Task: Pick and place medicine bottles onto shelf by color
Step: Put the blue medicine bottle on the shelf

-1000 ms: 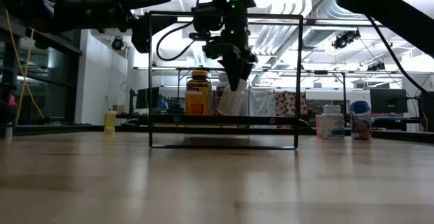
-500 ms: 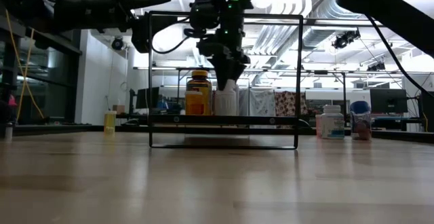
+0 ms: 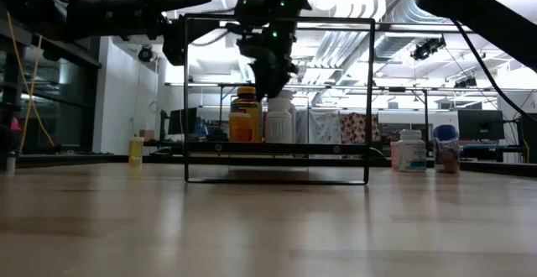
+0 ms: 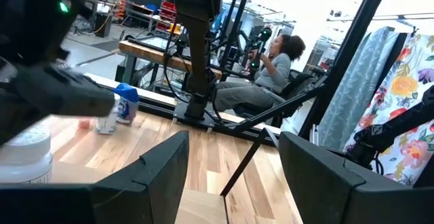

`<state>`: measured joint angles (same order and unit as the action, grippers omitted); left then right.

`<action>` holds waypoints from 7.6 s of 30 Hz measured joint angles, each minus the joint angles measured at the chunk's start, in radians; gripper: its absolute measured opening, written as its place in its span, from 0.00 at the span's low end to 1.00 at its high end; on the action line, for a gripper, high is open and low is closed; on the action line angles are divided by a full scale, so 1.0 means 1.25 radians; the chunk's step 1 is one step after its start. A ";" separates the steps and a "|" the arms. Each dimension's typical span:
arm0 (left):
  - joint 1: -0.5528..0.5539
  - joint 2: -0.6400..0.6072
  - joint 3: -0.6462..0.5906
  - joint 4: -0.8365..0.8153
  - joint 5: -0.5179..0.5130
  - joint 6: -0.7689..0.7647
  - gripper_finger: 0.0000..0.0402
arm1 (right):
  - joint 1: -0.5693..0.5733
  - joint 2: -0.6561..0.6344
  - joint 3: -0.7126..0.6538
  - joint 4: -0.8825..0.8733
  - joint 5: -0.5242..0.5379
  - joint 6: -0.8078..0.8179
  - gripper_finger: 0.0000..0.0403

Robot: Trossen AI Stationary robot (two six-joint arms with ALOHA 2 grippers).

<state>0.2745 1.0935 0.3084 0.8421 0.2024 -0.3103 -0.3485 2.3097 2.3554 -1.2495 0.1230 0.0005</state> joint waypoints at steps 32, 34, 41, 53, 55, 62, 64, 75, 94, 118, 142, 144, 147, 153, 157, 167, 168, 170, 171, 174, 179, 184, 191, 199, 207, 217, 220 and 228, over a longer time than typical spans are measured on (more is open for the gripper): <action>-0.001 -0.097 0.000 -0.090 -0.063 0.070 0.54 | 0.163 -0.878 -1.282 1.176 0.055 0.167 0.59; -0.001 -0.097 0.000 -0.090 -0.066 0.070 0.54 | 0.171 -0.882 -1.351 1.341 0.055 0.164 0.59; -0.001 -0.097 0.000 -0.090 -0.085 0.119 0.54 | 0.171 -0.875 -1.463 1.558 0.055 0.163 0.59; -0.001 -0.097 0.000 -0.103 -0.133 0.104 0.54 | 0.169 -0.875 -1.461 1.487 0.184 0.197 0.59; -0.001 -0.097 0.000 -0.104 -0.133 0.104 0.54 | 0.169 -0.875 -1.461 1.449 0.286 0.225 0.59; -0.001 -0.097 0.000 -0.115 -0.133 0.105 0.54 | 0.163 -0.875 -1.461 1.276 0.615 0.320 0.59; -0.001 -0.097 0.000 -0.114 -0.133 0.104 0.54 | 0.149 -0.875 -1.461 1.217 0.662 0.365 0.59; -0.001 -0.097 0.000 -0.114 -0.133 0.105 0.54 | 0.074 -0.875 -1.354 0.702 0.690 0.667 0.59; -0.001 -0.097 0.000 -0.114 -0.132 0.096 0.54 | 0.074 -0.875 -1.358 0.192 0.645 1.249 0.59; -0.001 -0.096 0.000 -0.114 -0.132 0.096 0.54 | -0.016 -0.753 -1.359 0.230 0.574 1.231 0.59; -0.001 -0.096 0.000 -0.114 -0.132 0.083 0.54 | -0.067 -0.665 -1.359 0.243 0.553 1.186 0.44; -0.001 -0.096 0.000 -0.114 -0.132 0.083 0.54 | -0.067 -0.665 -1.359 0.236 0.554 1.185 0.42; -0.001 -0.096 0.000 -0.114 -0.132 0.083 0.54 | -0.067 -0.665 -1.351 0.212 0.566 1.184 0.41; -0.001 -0.096 0.000 -0.114 -0.132 0.083 0.54 | -0.022 -0.665 -1.284 0.138 0.647 1.202 0.42; -0.001 -0.096 0.000 -0.114 -0.132 0.083 0.54 | 0.047 -0.666 -1.216 0.062 0.742 1.246 0.41; -0.001 -0.096 0.000 -0.114 -0.132 0.083 0.54 | 0.242 -0.666 -1.048 0.040 0.915 1.163 0.41; -0.001 -0.096 0.000 -0.114 -0.132 0.083 0.54 | 0.256 -0.666 -1.035 0.074 0.913 1.109 0.41; -0.001 -0.096 0.000 -0.114 -0.132 0.083 0.54 | 0.275 -0.666 -1.017 0.157 0.881 0.983 0.41; -0.001 -0.096 0.000 -0.114 -0.132 0.083 0.54 | 0.280 -0.666 -1.012 0.209 0.848 0.911 0.42; -0.001 -0.096 0.000 -0.114 -0.132 0.083 0.54 | 0.280 -0.666 -1.016 0.409 0.725 0.694 0.43; -0.001 -0.096 0.000 -0.112 -0.133 0.083 0.54 | 0.263 -0.640 -1.046 0.662 0.535 0.434 0.42; -0.001 -0.096 0.000 -0.112 -0.150 0.083 0.54 | 0.255 -0.604 -1.046 0.765 0.427 0.324 0.42; -0.001 -0.096 0.000 -0.112 -0.151 0.083 0.54 | 0.244 -0.590 -1.046 0.812 0.323 0.271 0.42; -0.001 -0.096 0.000 -0.112 -0.151 0.083 0.54 | 0.225 -0.560 -1.046 0.831 0.291 0.271 0.42; -0.001 -0.096 0.000 -0.111 -0.151 0.083 0.54 | 0.194 -0.532 -1.042 0.867 0.236 0.267 0.42; -0.001 -0.096 0.000 -0.111 -0.151 0.083 0.54 | 0.183 -0.532 -1.042 0.904 0.343 0.271 0.42; -0.001 -0.096 0.000 -0.111 -0.151 0.083 0.54 | 0.185 -0.532 -1.042 0.926 0.340 0.266 0.42; -0.001 -0.096 0.000 -0.111 -0.151 0.083 0.54 | 0.189 -0.533 -1.042 0.925 0.208 0.225 0.42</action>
<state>0.2733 0.9730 0.3080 0.7036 0.0135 -0.2062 -0.1120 1.6440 1.0534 -0.0937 0.3833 0.2818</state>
